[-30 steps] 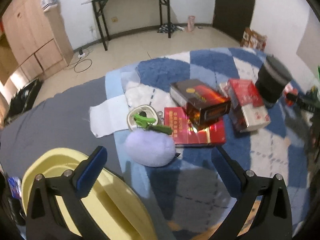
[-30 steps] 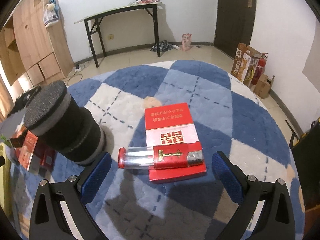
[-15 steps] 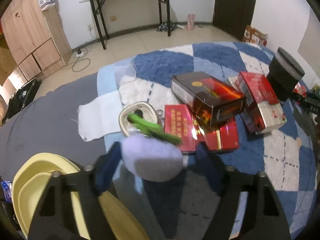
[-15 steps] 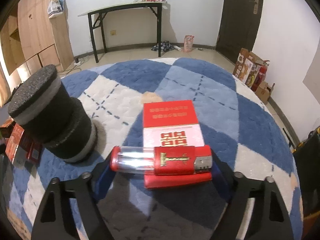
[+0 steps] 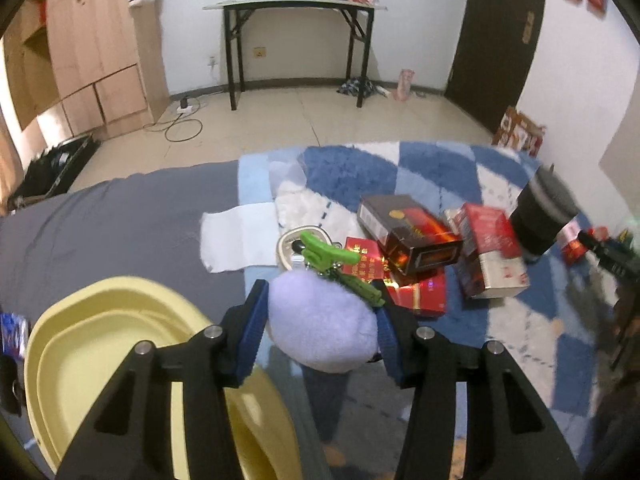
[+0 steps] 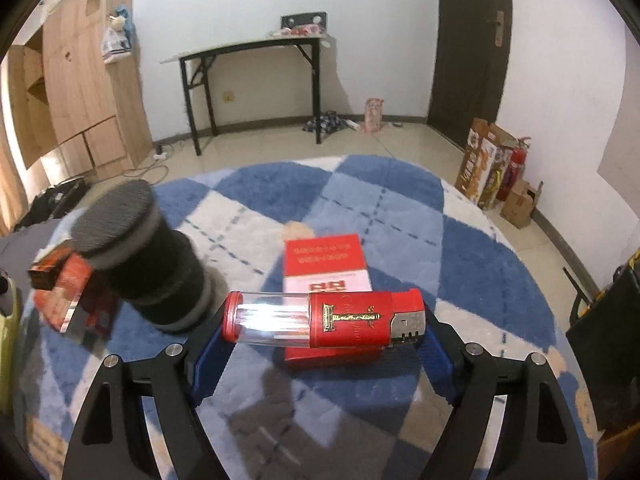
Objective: Organize rigid objects
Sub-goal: 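Grasp the red lighter with the right tool while the left tool grasps the lavender plush ball, then drop the plush ball and red lighter into the yellow tray with both tools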
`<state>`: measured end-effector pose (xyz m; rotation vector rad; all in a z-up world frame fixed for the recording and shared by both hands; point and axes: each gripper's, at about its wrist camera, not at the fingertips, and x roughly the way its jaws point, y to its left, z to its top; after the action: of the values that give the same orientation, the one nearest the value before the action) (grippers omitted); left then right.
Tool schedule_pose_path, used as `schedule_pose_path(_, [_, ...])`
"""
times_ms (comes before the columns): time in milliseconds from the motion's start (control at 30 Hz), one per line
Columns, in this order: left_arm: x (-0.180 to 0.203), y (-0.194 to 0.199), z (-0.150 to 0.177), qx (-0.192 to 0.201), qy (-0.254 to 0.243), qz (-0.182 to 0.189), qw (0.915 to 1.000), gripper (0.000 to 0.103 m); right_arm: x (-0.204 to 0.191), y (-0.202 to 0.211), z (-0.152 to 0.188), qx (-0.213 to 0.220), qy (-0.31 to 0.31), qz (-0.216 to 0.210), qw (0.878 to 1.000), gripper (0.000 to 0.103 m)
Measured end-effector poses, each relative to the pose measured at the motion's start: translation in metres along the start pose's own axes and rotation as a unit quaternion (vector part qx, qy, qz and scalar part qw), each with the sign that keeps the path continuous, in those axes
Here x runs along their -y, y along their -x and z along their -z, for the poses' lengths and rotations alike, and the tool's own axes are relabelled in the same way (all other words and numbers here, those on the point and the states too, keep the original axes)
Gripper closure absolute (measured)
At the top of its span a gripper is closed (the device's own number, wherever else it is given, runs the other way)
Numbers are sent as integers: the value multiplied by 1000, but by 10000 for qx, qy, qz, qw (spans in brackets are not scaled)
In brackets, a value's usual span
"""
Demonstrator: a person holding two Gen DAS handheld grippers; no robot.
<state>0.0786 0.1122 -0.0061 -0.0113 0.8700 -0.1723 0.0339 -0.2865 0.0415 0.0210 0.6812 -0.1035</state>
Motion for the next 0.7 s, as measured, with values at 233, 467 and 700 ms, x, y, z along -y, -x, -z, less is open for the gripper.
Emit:
schedule_pose_path(233, [-25,61,-2,-114,-91,-261,9996,51,-62,69,1,444,588,-827,9938,21])
schedule_pose_path(467, [-92,105,20,-45,407,-787,9961,51,-157,129,21,559,1325,-2083,9674,21])
schedule_pose_path(700, [-152,84,52,-594,933,-1026,9886,51,-265,123,59,135,1933,-2902,9371,21])
